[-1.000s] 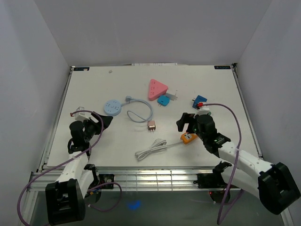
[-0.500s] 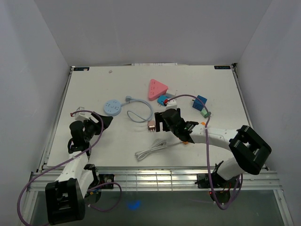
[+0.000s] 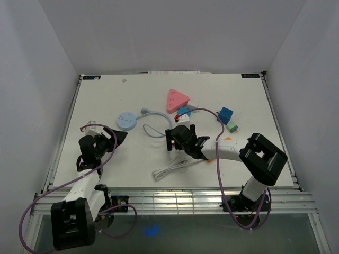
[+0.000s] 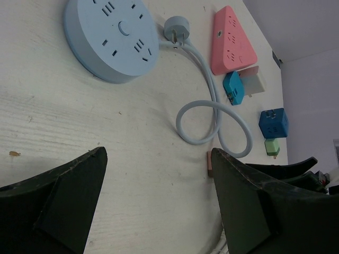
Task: Insert the plug
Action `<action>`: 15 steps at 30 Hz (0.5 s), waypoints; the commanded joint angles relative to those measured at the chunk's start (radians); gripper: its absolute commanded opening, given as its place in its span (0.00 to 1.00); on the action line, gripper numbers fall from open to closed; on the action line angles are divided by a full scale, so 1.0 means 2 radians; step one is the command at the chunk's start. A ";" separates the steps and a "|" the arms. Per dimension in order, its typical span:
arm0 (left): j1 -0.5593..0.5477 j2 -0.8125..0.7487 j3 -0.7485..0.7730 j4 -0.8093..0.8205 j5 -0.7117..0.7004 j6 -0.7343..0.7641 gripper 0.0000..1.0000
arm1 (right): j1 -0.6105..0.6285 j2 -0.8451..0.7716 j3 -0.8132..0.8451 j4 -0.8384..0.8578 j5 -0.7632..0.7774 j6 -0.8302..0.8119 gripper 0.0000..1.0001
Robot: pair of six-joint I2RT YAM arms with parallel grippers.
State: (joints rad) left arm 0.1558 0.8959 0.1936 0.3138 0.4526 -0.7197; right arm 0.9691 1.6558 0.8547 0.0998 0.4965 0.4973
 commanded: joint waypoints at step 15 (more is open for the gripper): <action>0.003 -0.002 0.014 -0.002 0.000 0.002 0.90 | 0.019 0.027 0.021 0.052 -0.006 0.006 0.89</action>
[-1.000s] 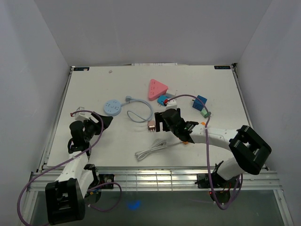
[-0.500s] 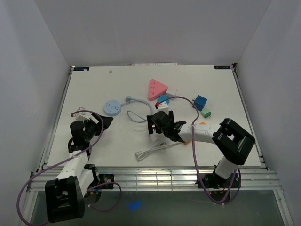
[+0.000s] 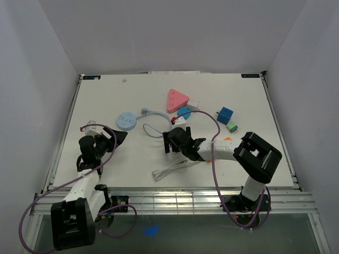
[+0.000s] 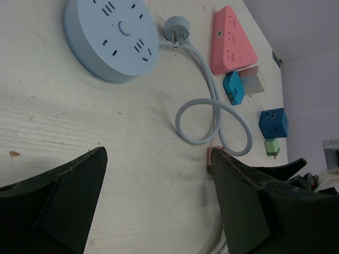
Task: Insert the plug
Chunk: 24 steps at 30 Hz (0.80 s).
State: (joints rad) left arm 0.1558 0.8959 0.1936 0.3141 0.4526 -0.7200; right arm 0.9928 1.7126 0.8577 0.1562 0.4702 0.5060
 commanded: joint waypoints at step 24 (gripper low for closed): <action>0.003 0.003 0.015 -0.002 0.001 0.003 0.90 | 0.009 0.035 0.039 0.016 0.049 0.000 0.51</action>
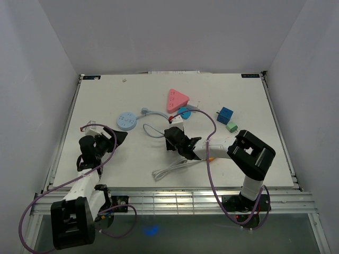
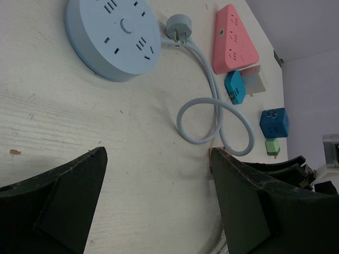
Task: Insert the plug
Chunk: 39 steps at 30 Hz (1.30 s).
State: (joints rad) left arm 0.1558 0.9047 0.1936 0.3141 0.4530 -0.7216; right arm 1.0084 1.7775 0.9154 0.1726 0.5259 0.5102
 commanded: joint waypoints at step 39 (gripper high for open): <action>-0.164 0.129 0.241 -0.205 0.168 0.001 0.98 | 0.004 -0.277 -0.165 0.135 -0.246 -0.253 0.08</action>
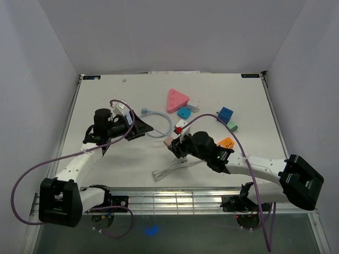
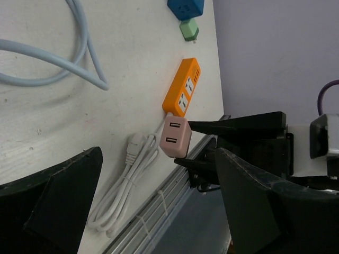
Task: Insert the plug
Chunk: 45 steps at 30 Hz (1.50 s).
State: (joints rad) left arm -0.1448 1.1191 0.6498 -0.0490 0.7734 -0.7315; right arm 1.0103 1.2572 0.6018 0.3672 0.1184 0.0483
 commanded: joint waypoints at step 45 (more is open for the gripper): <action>-0.143 0.144 0.072 -0.012 0.113 -0.008 0.53 | 0.003 -0.023 -0.032 0.066 -0.084 -0.055 0.08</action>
State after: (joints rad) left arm -0.4278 1.4612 0.7765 -0.0982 0.9623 -0.7422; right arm 1.0103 1.2175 0.5385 0.4450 -0.0586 -0.0486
